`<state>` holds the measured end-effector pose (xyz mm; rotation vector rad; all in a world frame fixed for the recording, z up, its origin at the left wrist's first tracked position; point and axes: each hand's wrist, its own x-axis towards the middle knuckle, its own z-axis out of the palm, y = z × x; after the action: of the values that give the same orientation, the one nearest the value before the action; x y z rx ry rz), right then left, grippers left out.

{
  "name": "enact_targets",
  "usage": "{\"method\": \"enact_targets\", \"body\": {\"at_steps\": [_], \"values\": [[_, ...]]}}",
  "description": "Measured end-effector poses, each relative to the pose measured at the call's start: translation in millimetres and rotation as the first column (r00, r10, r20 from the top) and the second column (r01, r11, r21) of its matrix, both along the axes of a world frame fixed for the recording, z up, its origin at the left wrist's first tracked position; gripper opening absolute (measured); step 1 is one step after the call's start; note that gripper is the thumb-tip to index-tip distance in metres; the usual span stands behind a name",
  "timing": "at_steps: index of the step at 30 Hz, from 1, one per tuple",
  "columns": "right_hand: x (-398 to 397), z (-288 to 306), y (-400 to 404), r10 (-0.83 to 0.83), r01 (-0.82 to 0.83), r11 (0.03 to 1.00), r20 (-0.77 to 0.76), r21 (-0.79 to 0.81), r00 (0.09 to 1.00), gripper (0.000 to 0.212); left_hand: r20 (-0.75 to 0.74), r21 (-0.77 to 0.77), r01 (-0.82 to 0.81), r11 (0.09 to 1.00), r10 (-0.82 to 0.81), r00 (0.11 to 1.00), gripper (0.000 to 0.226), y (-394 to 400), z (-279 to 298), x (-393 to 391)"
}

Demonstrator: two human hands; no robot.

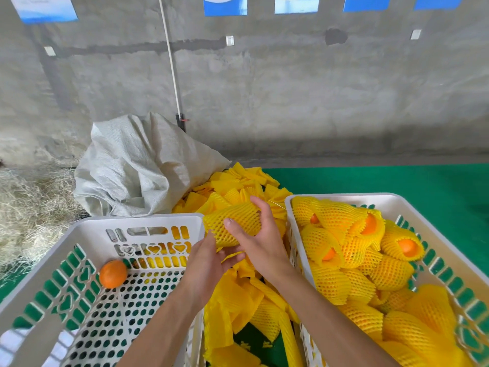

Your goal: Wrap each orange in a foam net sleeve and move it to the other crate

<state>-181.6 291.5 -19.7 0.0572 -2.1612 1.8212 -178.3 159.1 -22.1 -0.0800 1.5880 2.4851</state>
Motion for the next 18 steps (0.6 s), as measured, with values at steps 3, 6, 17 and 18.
{"method": "enact_targets", "body": {"at_steps": [3,6,17,18], "values": [[4,5,2,-0.068,0.069,0.997,-0.046,0.034,0.997,0.085,0.05,0.025,0.035,0.999,-0.036,0.998,0.043,4,4,0],[8,10,2,-0.116,0.126,0.984,-0.091,0.124,0.989,0.085,0.084,0.121,0.051,0.991,-0.061,0.995,0.046,3,8,1],[-8,27,44,-0.439,0.566,0.761,-0.391,0.316,0.809,0.083,0.103,0.169,0.1,0.981,-0.118,0.988,0.068,-5,4,-2],[-10,30,53,-0.454,0.637,0.678,-0.473,0.366,0.755,0.082,0.104,0.154,0.097,0.983,-0.114,0.988,0.067,-6,2,-3]]}}
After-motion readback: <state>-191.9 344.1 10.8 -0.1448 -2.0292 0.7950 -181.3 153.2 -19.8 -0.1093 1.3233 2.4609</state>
